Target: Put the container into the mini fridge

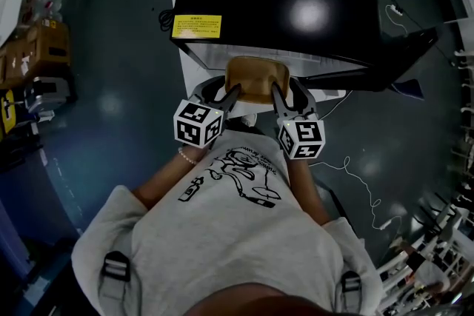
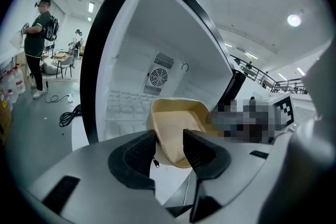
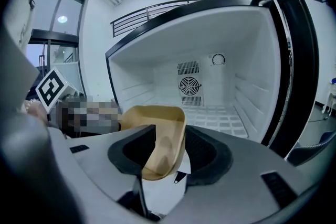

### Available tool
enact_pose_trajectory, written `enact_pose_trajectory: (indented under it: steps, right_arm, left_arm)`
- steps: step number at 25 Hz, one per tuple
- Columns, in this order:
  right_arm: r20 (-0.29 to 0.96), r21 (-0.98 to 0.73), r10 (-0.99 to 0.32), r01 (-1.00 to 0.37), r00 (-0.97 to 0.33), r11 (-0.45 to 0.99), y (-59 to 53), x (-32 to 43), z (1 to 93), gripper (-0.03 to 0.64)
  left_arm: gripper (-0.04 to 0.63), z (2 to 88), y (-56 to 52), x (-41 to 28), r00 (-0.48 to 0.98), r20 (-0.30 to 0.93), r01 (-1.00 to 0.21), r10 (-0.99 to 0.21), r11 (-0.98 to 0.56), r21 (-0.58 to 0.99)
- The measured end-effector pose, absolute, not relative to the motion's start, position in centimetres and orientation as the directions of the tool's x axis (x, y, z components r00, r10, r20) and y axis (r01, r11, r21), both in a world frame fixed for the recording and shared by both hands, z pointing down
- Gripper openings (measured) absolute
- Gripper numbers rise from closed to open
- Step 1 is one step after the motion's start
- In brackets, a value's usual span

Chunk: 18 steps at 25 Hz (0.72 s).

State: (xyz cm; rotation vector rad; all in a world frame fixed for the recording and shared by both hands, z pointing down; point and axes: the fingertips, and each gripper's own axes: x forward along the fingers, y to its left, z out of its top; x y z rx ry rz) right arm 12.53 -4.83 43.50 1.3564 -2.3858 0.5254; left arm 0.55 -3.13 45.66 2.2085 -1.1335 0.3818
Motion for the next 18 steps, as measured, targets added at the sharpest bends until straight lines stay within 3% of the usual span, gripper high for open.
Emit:
enact_pose_trajectory:
  steps: [18]
  right_arm:
    - [0.455,-0.142,-0.745,-0.865,-0.489,0.481,-8.5,13.3,42.7,0.169]
  left_arm:
    - [0.166,44.7,-6.7,1.3,0.586,0.493,-0.809,-0.643,-0.434,0.396]
